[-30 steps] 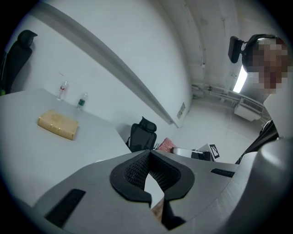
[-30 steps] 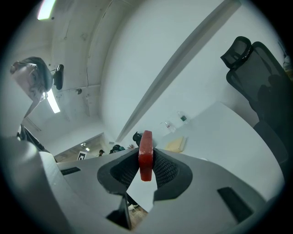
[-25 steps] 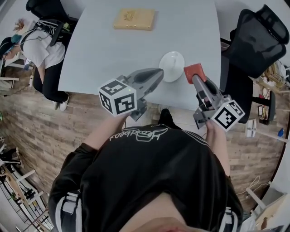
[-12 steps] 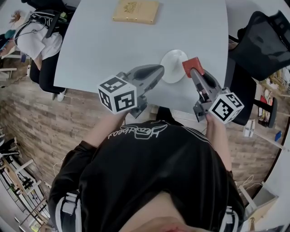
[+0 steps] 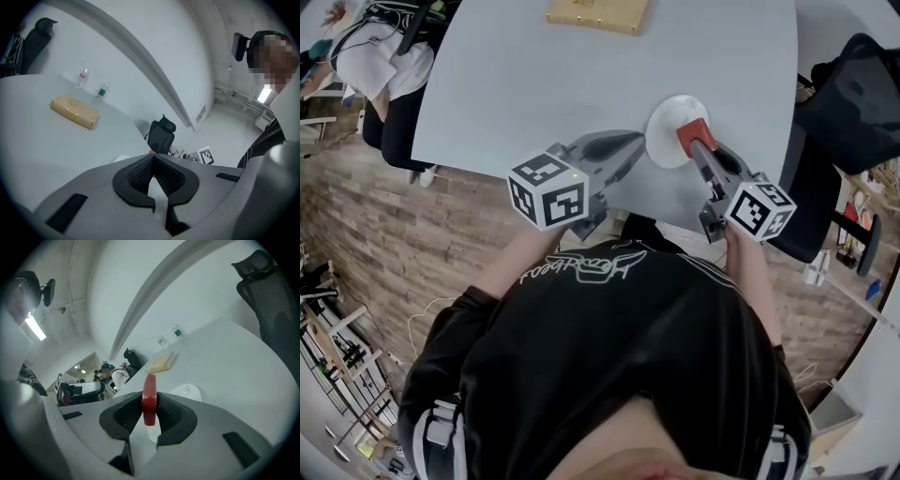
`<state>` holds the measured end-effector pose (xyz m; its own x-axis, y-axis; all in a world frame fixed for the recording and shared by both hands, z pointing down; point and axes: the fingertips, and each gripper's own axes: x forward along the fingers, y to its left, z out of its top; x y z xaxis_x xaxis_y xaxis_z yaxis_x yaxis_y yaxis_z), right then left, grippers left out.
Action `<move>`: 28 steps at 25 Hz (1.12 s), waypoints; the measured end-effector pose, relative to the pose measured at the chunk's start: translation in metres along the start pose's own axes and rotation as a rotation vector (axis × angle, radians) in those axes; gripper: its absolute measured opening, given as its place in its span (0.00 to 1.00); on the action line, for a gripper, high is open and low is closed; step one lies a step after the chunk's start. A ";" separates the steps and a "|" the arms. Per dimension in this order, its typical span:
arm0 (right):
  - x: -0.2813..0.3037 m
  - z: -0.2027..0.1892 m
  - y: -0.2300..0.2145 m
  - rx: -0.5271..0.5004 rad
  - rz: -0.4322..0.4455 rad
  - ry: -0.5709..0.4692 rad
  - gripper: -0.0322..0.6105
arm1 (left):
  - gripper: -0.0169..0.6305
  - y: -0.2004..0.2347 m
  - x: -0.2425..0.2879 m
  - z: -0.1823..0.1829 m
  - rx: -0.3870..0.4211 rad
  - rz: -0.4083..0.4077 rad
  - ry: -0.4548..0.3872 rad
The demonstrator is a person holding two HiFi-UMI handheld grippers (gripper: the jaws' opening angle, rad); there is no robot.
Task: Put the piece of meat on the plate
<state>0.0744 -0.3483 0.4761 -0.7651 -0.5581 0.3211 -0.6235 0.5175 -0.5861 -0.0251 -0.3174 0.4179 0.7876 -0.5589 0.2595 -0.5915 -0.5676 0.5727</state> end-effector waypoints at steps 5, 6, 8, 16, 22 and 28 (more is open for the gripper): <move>0.016 -0.013 -0.008 0.001 -0.010 0.050 0.18 | 0.04 0.013 -0.003 -0.006 -0.024 0.020 0.018; 0.019 -0.015 -0.010 -0.005 -0.014 0.059 0.18 | 0.04 0.015 -0.003 -0.007 -0.026 0.023 0.021; 0.024 -0.019 -0.014 -0.022 -0.026 0.079 0.18 | 0.04 0.018 -0.002 -0.008 -0.033 0.028 0.025; 0.039 -0.033 -0.025 -0.069 -0.035 0.149 0.18 | 0.04 0.022 0.011 -0.017 -0.058 0.027 0.047; 0.046 -0.044 -0.028 -0.085 -0.034 0.198 0.18 | 0.04 0.026 0.014 -0.020 -0.075 0.036 0.051; 0.053 -0.050 -0.029 -0.083 -0.029 0.231 0.18 | 0.04 0.029 0.018 -0.016 -0.079 0.030 0.048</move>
<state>0.0444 -0.3607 0.5472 -0.7573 -0.4152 0.5041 -0.6494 0.5601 -0.5143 -0.0249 -0.3341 0.4514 0.7784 -0.5443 0.3128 -0.6007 -0.5009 0.6231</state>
